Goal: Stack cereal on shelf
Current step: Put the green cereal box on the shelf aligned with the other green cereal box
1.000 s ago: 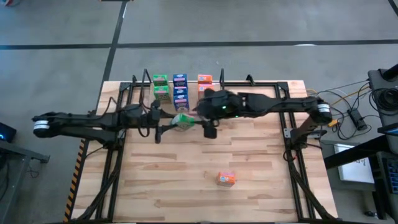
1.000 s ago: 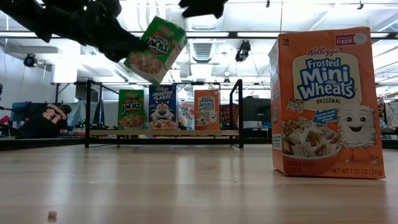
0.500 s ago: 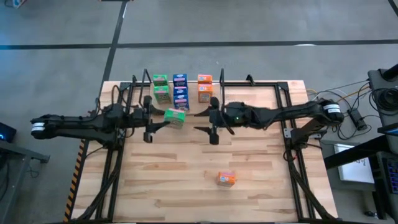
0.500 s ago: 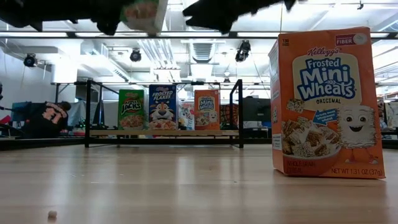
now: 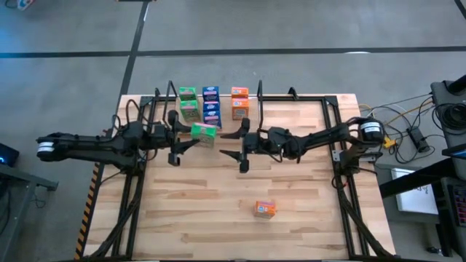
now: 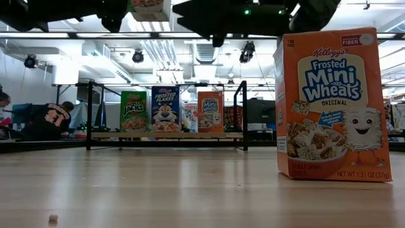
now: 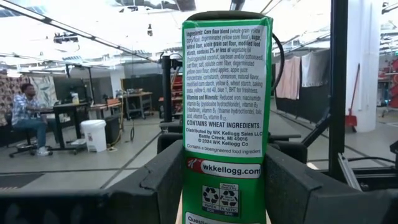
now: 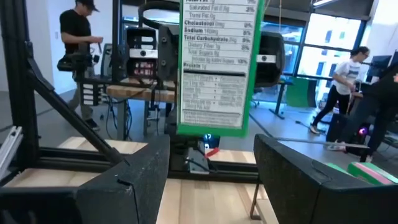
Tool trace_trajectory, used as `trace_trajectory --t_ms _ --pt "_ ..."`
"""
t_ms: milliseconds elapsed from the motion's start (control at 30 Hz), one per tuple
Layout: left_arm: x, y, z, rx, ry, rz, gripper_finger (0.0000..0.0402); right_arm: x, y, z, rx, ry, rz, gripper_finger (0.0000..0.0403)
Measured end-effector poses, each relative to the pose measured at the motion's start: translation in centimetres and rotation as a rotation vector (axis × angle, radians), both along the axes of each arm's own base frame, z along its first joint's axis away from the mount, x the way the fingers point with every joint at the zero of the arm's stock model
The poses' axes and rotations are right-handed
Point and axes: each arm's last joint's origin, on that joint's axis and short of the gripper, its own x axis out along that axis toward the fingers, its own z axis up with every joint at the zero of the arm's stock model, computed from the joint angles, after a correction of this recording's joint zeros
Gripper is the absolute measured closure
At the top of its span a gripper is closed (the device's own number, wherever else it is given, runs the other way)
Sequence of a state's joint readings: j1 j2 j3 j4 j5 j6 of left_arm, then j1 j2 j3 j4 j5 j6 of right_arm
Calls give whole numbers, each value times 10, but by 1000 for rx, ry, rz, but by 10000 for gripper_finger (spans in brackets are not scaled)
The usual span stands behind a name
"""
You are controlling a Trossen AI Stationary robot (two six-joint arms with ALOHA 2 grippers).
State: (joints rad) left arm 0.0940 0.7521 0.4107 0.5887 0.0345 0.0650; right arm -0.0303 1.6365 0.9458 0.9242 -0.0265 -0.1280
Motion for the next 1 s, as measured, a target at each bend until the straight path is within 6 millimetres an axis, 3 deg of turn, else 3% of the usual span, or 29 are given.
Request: trace_trajectory --t_ms 367,567,833,1000 --pt "2 1 -1 -7 0 34 239 22 -2 2 29 -20 -48 179" --pt "3 2 -2 -10 7 48 239 22 -2 3 23 -22 -51 185" --pt "3 2 -2 -8 8 49 239 22 -2 3 24 -21 -51 223" --pt "3 2 -2 -15 8 48 239 22 -2 3 29 -21 -50 222"
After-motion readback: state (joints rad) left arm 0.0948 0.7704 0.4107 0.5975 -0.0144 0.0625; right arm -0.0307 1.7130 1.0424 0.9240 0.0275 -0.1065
